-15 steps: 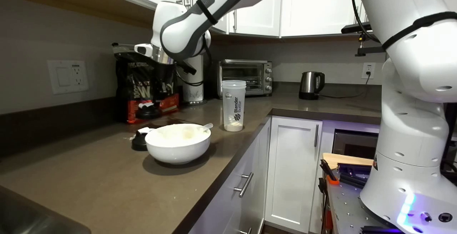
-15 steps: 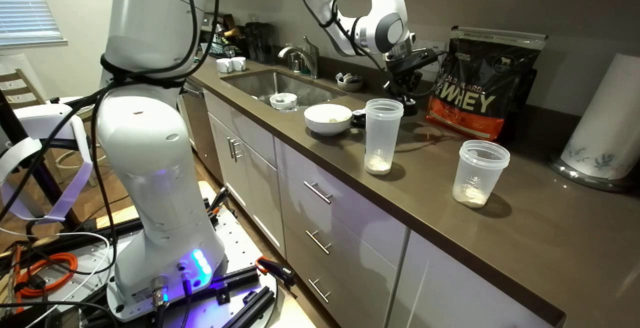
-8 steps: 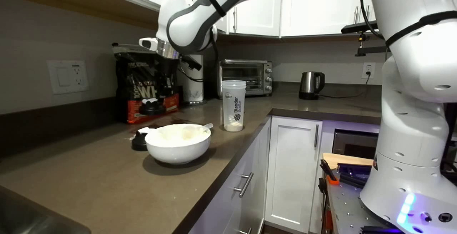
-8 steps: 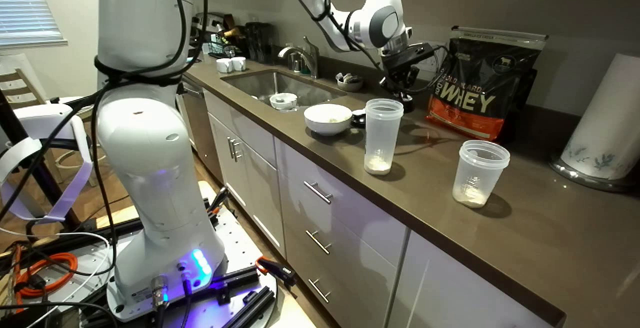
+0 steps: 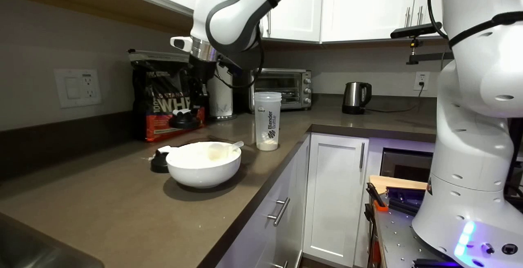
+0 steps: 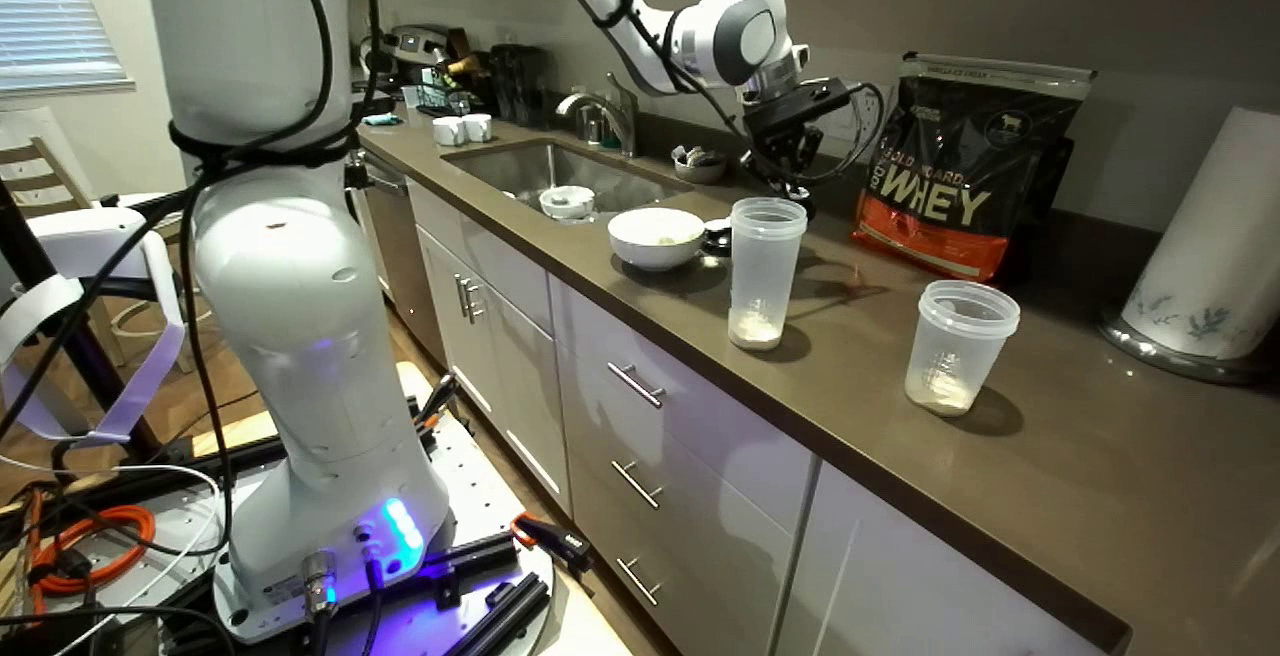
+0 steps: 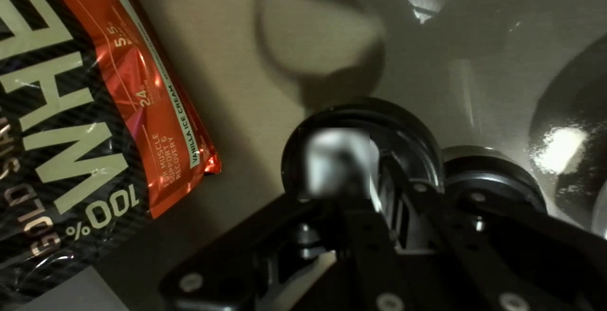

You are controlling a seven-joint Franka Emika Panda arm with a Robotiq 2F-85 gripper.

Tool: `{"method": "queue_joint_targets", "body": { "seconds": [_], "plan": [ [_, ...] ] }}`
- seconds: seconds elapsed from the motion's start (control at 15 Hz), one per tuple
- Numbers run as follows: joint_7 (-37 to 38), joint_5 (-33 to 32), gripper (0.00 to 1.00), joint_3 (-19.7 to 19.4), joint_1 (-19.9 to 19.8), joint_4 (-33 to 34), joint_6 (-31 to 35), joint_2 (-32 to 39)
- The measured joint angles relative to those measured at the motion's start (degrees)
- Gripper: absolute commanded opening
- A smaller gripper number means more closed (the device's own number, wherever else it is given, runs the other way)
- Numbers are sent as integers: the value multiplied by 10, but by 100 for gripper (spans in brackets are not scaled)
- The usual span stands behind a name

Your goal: Put the black lid on top of the bottle on the right

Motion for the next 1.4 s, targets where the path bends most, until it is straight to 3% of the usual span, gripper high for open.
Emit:
{"method": "queue_joint_targets", "body": {
  "seconds": [0.93,1.4],
  "plan": [
    [11,-39,5,-17,7,-103,-10,-145],
    [25,-61,5,-37,7,-120,-41,-195]
  ]
}}
